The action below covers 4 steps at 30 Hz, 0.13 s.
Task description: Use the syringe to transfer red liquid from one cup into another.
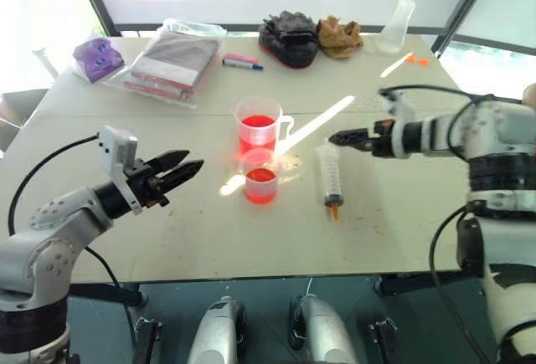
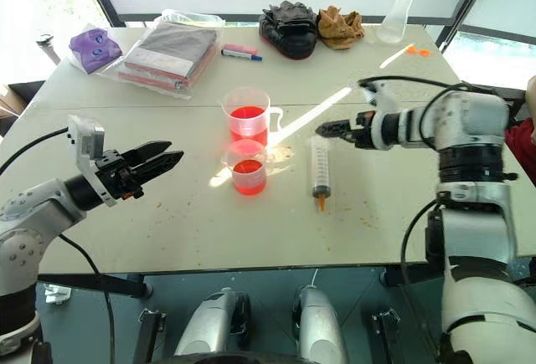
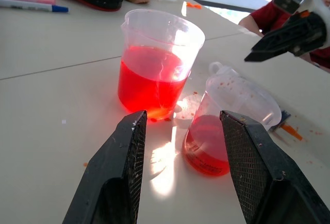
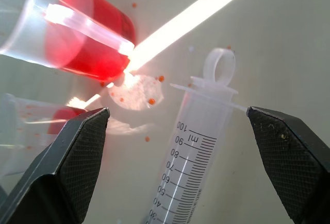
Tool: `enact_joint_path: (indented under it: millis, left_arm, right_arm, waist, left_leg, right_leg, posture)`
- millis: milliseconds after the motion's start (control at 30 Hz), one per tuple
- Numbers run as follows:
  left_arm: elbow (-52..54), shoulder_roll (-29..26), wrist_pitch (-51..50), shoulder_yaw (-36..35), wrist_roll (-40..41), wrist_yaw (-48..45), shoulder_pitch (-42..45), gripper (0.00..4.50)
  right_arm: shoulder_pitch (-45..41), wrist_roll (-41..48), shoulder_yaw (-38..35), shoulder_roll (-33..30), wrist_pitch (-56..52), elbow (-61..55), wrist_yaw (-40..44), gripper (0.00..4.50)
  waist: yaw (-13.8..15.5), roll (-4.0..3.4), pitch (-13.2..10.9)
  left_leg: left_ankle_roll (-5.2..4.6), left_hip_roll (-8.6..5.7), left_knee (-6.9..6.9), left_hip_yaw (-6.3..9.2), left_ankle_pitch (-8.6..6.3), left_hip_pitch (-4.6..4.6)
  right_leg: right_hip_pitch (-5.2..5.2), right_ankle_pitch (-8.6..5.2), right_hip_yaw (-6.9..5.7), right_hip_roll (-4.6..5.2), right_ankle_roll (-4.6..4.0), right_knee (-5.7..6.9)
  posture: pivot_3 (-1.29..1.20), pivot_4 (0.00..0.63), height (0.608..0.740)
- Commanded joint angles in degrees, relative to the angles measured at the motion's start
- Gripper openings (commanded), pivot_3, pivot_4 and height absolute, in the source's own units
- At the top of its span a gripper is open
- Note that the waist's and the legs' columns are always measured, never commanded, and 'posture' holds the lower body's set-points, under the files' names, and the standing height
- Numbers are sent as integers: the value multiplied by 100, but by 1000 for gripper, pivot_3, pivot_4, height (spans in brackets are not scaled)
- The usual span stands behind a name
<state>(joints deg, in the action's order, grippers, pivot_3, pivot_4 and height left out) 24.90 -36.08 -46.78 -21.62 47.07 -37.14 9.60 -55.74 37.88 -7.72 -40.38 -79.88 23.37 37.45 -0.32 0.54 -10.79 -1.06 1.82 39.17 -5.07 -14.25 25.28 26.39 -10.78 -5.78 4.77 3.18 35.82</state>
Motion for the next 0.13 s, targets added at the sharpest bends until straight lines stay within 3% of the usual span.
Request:
enact_joint_path:
  millis: [33, 133]
  left_arm:
    - [123, -105, 64, -242, 209, -15, -89, 2376]
    - [188, -168, 124, -259, 158, -38, -324, 2376]
  right_arm:
    - [630, 272, -561, -314, 704, -864, 595, 4450]
    - [1920, -150, -915, -392, 2336, -1640, 815, 4450]
  waist:
    - [8, 1, 1]
    - [17, 3, 2]
  left_leg:
    - [0, 0, 0, 2, 0, -1]
    - [1, 3, -2, 5, -1, -2]
  right_leg:
    - [-4, 0, -3, 0, 0, -4]
    - [-7, -1, -6, -2, 1, -13]
  posture:
    - [0, 150, 740]
    - [0, 150, 740]
